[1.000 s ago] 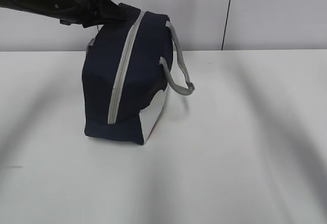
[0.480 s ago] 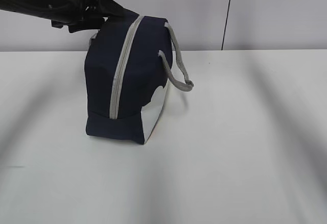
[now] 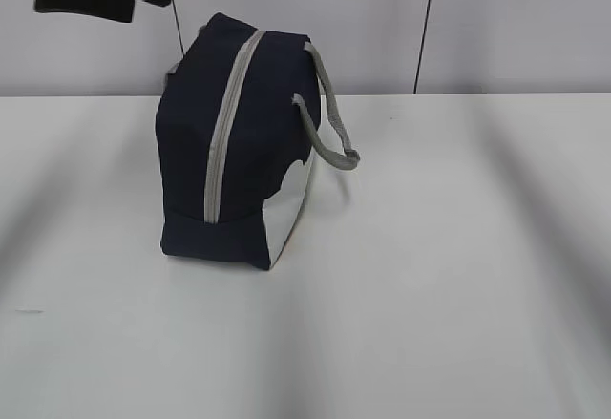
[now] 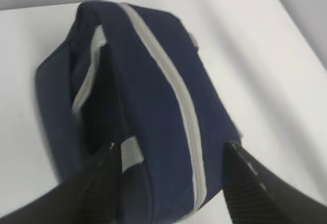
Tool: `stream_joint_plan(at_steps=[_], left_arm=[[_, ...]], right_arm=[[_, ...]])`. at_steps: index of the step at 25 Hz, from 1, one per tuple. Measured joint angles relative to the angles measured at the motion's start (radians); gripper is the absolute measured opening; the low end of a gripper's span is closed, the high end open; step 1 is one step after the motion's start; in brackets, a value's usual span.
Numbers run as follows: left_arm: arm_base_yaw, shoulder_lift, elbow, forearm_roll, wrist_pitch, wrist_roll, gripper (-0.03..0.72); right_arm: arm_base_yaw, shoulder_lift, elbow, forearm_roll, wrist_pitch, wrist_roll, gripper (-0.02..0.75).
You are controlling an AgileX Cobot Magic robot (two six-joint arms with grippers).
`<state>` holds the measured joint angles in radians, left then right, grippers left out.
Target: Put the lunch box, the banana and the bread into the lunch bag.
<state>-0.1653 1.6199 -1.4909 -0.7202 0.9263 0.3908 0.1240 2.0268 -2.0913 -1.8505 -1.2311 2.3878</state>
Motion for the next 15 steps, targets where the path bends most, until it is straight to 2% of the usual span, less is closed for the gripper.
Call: stream_joint_plan(at_steps=[4,9,12,15], left_arm=[[-0.036,-0.095,0.0,0.276,0.051,-0.212,0.421],[-0.141,-0.195,0.0,0.562,0.221,-0.379,0.415],[-0.203,-0.26,0.038,0.693,0.281,-0.423,0.415],[-0.224,-0.341,0.128,0.726,0.292,-0.431,0.415]], right_arm=[[0.0,-0.049,0.026,0.0,-0.002,0.002,0.411],[0.0,-0.112,0.1,0.0,-0.002,0.002,0.411],[0.0,-0.153,0.157,0.0,-0.002,0.002,0.411],[0.0,-0.178,0.2,0.0,-0.002,0.002,0.411]])
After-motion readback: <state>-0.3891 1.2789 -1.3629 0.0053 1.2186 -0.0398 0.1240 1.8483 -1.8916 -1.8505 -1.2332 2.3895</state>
